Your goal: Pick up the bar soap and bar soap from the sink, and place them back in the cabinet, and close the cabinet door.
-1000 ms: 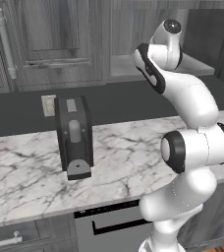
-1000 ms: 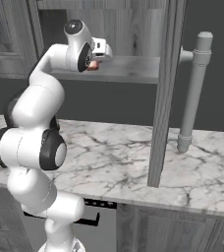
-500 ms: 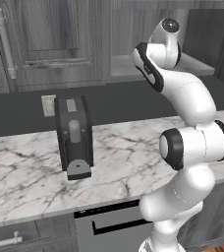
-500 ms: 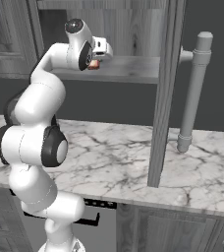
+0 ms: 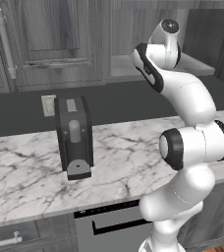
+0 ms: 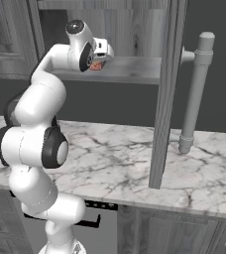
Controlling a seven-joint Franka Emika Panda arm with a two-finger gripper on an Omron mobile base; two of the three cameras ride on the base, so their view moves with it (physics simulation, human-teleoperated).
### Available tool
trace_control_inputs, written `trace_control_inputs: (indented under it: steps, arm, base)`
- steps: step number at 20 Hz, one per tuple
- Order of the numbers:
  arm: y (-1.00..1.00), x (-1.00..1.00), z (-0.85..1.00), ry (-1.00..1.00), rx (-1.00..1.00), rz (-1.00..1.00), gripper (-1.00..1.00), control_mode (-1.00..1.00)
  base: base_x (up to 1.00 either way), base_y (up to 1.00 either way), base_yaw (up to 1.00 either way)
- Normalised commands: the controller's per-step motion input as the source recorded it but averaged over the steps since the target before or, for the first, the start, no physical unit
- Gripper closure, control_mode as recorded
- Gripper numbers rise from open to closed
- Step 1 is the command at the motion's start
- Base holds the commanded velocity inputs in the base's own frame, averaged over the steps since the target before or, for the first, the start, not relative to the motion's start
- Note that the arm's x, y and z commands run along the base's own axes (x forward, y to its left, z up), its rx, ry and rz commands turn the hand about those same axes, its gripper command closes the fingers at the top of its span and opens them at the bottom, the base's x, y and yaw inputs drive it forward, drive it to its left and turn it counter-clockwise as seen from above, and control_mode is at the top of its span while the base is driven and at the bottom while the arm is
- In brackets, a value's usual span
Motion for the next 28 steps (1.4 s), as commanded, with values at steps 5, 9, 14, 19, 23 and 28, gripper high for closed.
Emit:
trace_control_inputs:
  steps: [5, 9, 14, 19, 23, 28]
  arm:
    - [0.0, 0.0, -0.13, -0.03, 0.0, 0.0, -1.0, -1.0]
    - [0.0, -0.12, -0.02, -0.06, 0.0, 0.0, -1.0, -1.0]
    - [-0.02, -0.43, 0.0, -0.07, 0.0, 0.0, -1.0, -1.0]
    - [-0.02, -0.55, 0.01, -0.03, 0.0, 0.0, -1.0, -1.0]
    - [0.0, -0.54, 0.13, 0.0, 0.0, 0.0, -1.0, -1.0]
    - [0.0, -0.56, 0.08, 0.0, 0.0, 0.0, -1.0, -1.0]
  base:
    - [0.0, 0.0, 0.0]
    - [0.0, 0.0, 0.0]
    - [0.0, 0.0, 0.0]
    - [0.0, 0.0, 0.0]
    - [0.0, 0.0, 0.0]
    - [0.0, 0.0, 0.0]
